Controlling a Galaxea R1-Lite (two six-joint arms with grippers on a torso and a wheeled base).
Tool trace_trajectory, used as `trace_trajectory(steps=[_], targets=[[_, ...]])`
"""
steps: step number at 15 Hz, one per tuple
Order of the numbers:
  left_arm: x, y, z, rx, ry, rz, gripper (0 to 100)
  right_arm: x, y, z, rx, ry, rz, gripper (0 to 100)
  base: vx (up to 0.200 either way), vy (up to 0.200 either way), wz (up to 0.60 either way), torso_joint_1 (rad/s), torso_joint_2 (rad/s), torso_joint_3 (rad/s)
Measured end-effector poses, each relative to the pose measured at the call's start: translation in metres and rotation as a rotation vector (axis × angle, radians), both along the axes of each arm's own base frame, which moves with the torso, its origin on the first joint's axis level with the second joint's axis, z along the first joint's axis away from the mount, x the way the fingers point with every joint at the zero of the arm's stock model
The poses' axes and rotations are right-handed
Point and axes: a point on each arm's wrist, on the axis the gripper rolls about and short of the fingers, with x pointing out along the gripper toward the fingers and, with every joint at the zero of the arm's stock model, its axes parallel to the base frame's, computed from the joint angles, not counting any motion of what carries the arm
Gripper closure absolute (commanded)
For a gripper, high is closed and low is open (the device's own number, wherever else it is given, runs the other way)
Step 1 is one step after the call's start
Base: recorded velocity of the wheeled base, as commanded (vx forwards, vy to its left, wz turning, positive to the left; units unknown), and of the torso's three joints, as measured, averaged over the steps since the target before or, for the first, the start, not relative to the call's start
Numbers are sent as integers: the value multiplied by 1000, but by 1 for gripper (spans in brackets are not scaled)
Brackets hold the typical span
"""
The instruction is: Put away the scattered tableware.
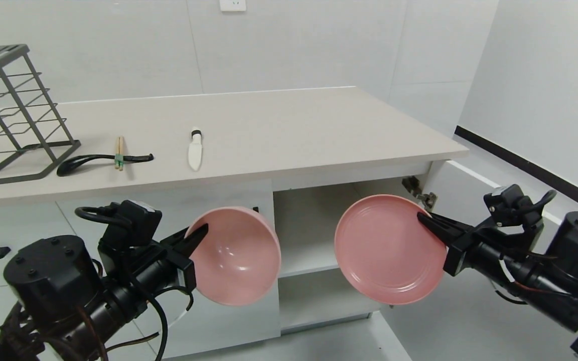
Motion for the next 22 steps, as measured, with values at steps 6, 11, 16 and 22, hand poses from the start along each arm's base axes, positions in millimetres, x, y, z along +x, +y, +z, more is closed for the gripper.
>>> trace_trajectory(steps=[6,11,16,22], targets=[[2,-9,-16,34,65,-27,100,5,3,-28,-36,114,3,100,0,0,0,-237,357,141],[5,-18,-38,83,146,-54,100,24,18,-48,-51,152,36,100,0,0,0,-50,217,74],[5,-20,-42,87,164,-60,100,53,35,-65,-48,138,55,100,0,0,0,0,0,0],[-6,-22,-47,126,187,-98,100,72,37,-83,-49,149,41,100,100,0,0,-1,0,11]])
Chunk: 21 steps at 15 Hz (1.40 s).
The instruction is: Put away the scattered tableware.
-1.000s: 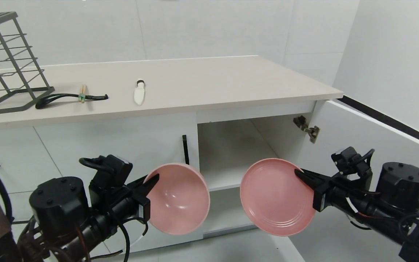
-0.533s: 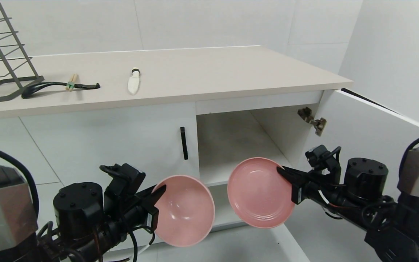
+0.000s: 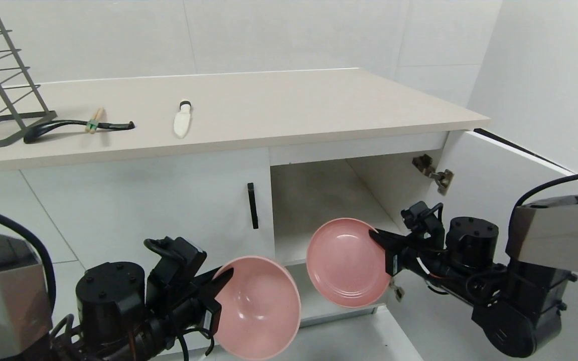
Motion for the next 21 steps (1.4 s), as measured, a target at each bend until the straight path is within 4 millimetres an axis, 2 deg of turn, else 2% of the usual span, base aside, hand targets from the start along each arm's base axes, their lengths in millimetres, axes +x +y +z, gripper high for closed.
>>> trace_trajectory(steps=[7,12,15,18,21], targets=[[-6,1,0,7,9,-13,100,18,10,-18,9,1,6,100,29,0,0,2,1,0],[-8,1,3,2,-1,-16,100,34,22,-21,29,-45,22,100,0,0,0,0,0,0],[-7,1,4,-2,-6,-16,100,54,28,-22,132,-46,-11,100,0,0,0,0,0,0],[-7,0,4,-3,-8,-15,100,70,33,-31,229,-23,-109,100,0,0,0,0,0,0],[-6,1,4,-5,-9,-9,100,73,36,-45,266,20,-125,100,67,0,0,1,1,1]])
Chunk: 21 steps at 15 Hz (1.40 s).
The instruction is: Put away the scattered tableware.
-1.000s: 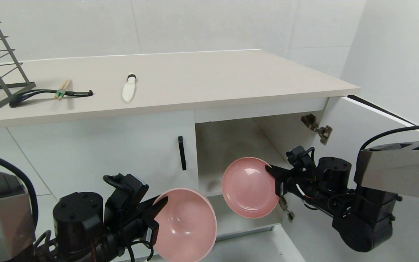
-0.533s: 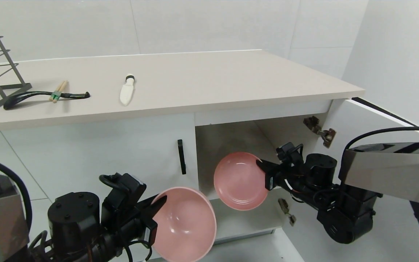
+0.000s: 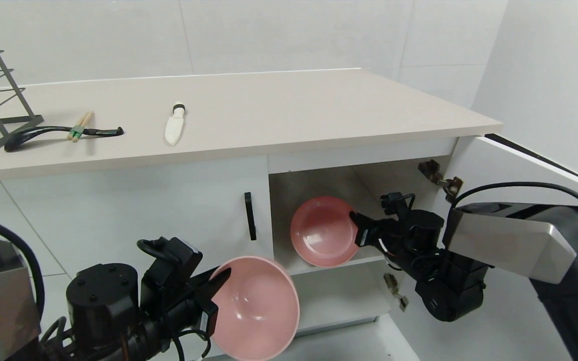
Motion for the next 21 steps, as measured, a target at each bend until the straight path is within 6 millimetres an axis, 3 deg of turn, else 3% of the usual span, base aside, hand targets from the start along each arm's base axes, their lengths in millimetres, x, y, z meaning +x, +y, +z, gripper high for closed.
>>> trace_trajectory(steps=[21], targets=[[-4,1,-2,13,12,-11,100,11,12,-45,80,81,-107,100,0,0,0,0,0,0]])
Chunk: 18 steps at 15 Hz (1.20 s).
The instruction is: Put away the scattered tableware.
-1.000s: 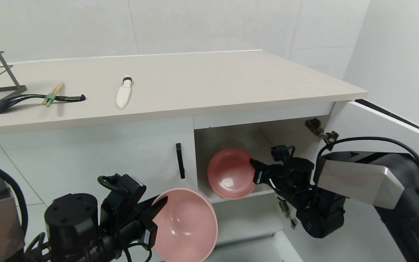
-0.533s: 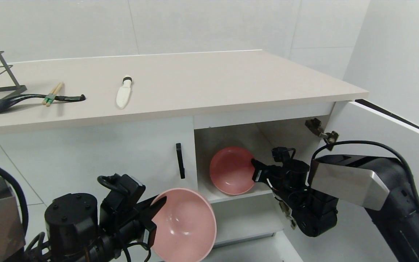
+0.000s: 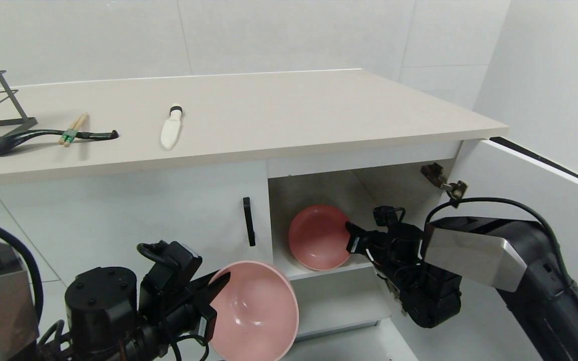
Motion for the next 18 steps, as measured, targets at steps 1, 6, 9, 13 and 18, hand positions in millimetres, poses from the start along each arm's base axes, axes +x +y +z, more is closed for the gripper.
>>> trace_trajectory(steps=[1,6,9,13,18], targets=[[0,0,0,1,0,0,100,1,0,-1,0,1,-1,100,0,0,0,0,0,0],[0,0,0,2,1,0,100,7,-1,-4,13,-9,-10,100,0,0,0,0,0,0],[0,0,-1,4,4,0,100,12,-3,-6,18,-22,-16,0,0,0,0,0,0,0],[0,0,-2,5,5,0,100,17,-8,-9,15,-30,-31,0,0,0,0,0,0,0],[1,0,-1,2,1,1,100,21,-19,-7,-32,-49,-50,0,0,0,0,0,0,0]])
